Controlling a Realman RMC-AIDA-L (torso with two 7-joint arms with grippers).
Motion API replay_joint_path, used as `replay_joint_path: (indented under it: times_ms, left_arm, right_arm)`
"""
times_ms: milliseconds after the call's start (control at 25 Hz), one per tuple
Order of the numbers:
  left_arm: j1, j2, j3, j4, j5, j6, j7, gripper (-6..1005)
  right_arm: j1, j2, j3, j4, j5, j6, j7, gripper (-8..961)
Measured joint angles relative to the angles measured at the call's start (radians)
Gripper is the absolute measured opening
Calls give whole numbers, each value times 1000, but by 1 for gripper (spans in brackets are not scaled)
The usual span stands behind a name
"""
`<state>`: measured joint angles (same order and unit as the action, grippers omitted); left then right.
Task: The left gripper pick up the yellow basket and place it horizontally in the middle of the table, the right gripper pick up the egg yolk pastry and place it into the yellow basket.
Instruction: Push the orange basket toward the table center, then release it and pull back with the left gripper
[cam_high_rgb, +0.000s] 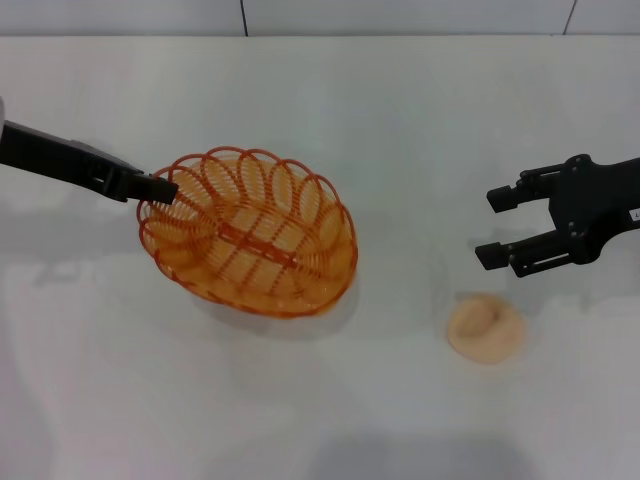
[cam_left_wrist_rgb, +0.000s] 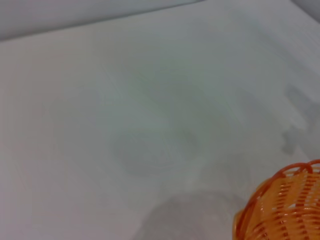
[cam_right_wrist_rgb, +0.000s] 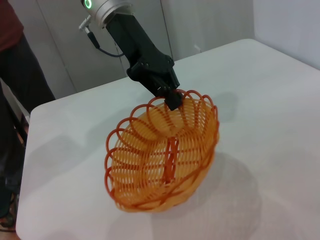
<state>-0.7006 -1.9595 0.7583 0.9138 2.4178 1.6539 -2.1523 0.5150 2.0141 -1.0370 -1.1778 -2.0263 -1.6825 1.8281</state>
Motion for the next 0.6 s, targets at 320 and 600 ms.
replay_joint_path:
  times_ms: [320, 600]
  left_arm:
    - [-6, -4, 1, -9, -1, 14, -158, 71]
    - [-8, -22, 4, -25, -6, 31, -237, 71]
  right_arm:
    - [6, 0, 0, -1, 1, -2, 4, 780]
    - [8, 2, -2, 0, 2, -4, 7, 780]
